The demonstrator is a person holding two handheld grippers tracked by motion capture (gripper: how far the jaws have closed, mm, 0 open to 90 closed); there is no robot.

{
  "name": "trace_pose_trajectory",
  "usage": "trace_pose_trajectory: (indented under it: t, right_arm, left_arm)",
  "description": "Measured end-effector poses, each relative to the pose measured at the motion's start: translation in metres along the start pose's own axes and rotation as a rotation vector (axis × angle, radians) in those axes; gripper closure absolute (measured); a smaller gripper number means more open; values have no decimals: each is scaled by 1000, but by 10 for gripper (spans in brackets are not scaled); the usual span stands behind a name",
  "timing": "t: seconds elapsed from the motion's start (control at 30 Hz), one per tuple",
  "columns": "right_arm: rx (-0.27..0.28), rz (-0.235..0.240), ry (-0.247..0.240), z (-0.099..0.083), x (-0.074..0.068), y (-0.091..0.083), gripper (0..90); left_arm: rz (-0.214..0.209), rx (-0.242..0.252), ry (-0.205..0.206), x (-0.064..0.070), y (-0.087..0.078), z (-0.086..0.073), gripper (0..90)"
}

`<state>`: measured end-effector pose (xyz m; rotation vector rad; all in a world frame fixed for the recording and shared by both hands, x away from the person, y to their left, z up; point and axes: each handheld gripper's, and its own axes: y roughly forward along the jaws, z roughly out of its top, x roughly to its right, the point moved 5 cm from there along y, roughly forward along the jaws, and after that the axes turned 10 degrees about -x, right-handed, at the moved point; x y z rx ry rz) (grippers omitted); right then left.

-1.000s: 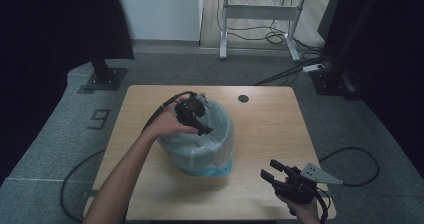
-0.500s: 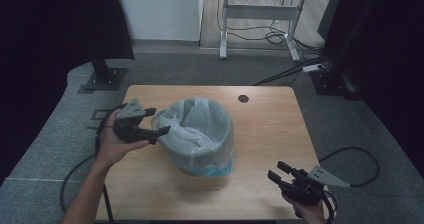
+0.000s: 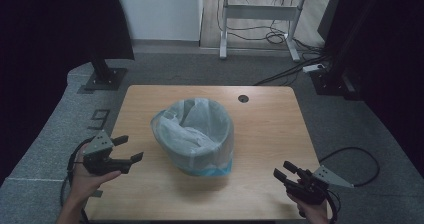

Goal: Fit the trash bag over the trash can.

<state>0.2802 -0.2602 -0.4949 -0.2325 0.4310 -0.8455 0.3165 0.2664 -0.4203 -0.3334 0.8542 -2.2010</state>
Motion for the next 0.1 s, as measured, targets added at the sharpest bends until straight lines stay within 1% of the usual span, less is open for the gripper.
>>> trace_pose_trajectory:
  t: [0.1]
  right_arm:
    - [-2,5,-4,0,-1,3,406]
  left_arm:
    - [4,8,-17,-4,-3,-3,194]
